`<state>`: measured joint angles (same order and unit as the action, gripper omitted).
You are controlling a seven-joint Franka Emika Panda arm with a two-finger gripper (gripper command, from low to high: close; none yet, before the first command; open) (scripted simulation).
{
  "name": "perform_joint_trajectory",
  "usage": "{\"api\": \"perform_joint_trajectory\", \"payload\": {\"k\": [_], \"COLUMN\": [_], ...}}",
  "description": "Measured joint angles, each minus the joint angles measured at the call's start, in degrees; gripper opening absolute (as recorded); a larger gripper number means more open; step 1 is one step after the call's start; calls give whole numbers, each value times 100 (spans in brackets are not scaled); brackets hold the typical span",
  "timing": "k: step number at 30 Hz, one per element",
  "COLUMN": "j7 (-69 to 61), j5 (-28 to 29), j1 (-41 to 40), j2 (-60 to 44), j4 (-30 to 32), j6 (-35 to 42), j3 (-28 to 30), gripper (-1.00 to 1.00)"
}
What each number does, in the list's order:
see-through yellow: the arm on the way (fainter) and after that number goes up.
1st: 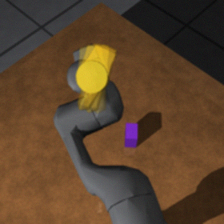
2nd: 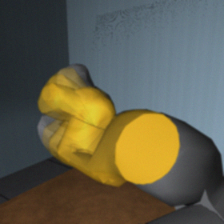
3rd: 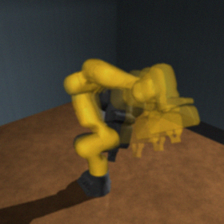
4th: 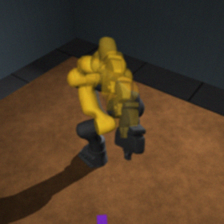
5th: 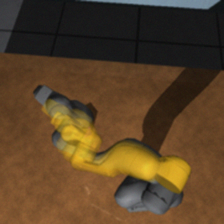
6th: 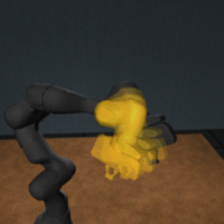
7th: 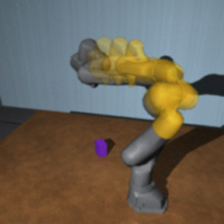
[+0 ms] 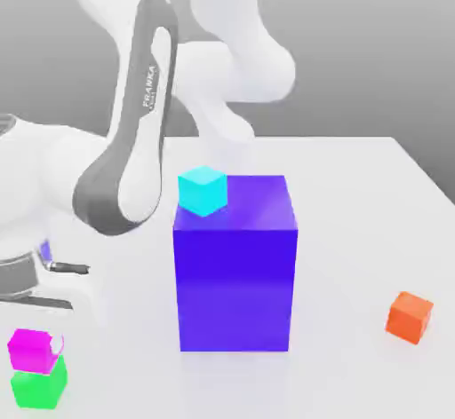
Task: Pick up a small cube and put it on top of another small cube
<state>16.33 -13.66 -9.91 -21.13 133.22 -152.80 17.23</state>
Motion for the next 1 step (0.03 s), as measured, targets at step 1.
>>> {"api": "perform_joint_trajectory", "payload": {"k": [1], "j7": [0], "j5": [0], "j1": [0], "j2": [0], "j4": [0], "j6": [0], "j3": [0], "gripper": [100]}}
